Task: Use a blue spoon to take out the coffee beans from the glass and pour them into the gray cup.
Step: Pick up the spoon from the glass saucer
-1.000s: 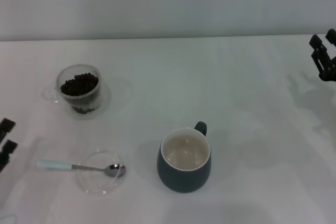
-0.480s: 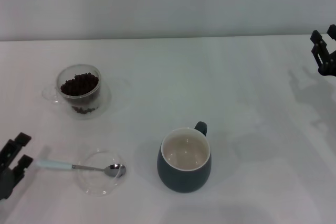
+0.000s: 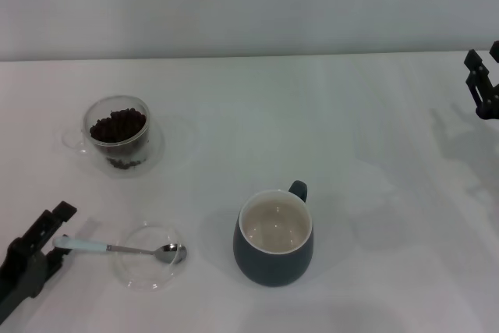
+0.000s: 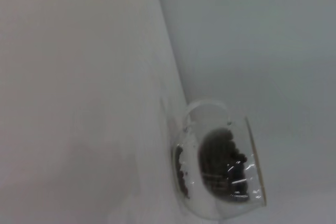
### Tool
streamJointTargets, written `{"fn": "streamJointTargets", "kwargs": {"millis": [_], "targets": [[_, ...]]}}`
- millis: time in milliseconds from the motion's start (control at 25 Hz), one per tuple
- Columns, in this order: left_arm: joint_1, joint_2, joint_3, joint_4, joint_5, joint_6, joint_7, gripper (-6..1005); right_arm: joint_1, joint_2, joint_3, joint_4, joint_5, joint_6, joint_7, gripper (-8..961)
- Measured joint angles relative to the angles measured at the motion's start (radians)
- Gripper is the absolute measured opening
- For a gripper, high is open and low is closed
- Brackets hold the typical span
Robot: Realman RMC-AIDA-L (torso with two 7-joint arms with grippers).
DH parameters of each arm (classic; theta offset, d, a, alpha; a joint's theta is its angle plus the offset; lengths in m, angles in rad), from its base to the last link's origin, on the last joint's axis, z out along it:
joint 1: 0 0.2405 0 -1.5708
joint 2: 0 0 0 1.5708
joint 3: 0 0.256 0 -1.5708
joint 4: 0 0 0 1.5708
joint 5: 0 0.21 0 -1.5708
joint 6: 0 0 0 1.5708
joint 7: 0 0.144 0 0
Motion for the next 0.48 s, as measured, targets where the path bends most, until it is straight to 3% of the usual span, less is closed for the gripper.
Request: {"fn": "streamJointTargets", "kwargs": {"millis": [480], "targets": [[-0.025,-0.005,0.037,-0.009,0.003,-0.007,-0.001,875,-0.018,-0.001,-0.004,0.002,-0.005,-0.011,-0.016,384]]}}
